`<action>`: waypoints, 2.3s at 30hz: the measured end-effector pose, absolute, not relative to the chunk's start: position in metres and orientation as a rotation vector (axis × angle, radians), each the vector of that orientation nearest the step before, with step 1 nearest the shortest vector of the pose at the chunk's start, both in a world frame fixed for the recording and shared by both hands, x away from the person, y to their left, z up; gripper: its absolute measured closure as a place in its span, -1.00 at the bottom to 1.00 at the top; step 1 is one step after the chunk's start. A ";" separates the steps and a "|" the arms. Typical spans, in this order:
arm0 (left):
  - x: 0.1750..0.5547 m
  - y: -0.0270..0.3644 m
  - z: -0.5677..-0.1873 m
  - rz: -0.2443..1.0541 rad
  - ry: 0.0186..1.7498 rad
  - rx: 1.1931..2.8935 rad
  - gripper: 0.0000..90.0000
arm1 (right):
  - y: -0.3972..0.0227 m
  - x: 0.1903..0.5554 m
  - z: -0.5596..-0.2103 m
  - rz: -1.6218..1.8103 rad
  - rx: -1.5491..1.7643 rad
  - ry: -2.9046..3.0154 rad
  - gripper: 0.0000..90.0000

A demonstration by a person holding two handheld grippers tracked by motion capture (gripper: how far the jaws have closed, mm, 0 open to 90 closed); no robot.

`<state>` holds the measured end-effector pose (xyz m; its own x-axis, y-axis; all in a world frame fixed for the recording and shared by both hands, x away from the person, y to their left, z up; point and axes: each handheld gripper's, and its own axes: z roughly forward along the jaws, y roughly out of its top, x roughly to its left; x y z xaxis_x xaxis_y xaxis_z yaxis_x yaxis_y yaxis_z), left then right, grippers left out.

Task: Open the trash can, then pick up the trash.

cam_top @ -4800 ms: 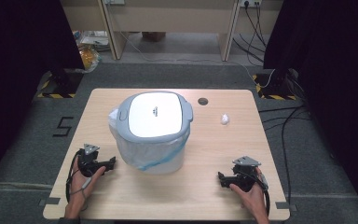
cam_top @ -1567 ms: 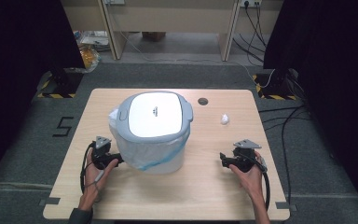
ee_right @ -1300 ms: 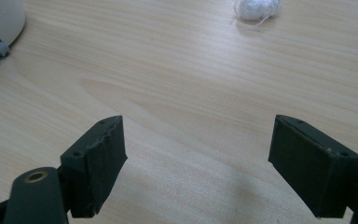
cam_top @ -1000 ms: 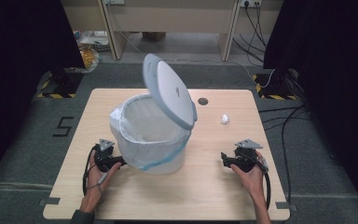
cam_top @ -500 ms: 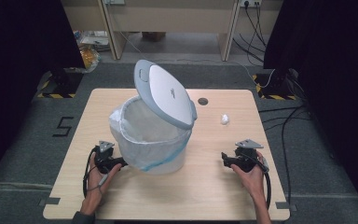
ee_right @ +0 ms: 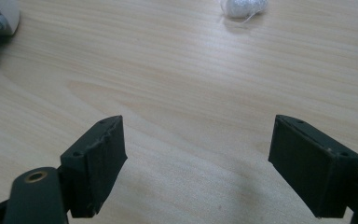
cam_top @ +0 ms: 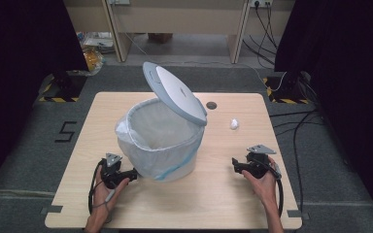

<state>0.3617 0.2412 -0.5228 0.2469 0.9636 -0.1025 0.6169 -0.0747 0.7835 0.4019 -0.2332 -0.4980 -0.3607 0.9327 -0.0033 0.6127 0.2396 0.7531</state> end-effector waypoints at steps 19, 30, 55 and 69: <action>0.355 0.236 -0.523 0.556 1.444 1.786 -0.68 | -0.233 0.403 -0.497 0.936 1.406 2.057 -0.59; 0.352 0.234 -0.523 0.546 1.434 1.792 -0.68 | -0.235 0.411 -0.492 0.941 1.400 2.031 -0.59; 0.352 0.233 -0.523 0.515 1.431 1.792 -0.68 | -0.235 0.468 -0.485 0.970 1.433 1.944 -0.43; 0.351 0.233 -0.523 0.516 1.427 1.795 -0.68 | -0.226 0.511 -0.486 0.910 1.433 1.924 -0.27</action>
<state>0.3515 0.2330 -0.5233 0.2905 0.9456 -0.1462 0.6336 -0.0756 0.7699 0.5109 -0.2259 -0.4864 -0.2654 0.9631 -0.0441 0.5773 0.1954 0.7928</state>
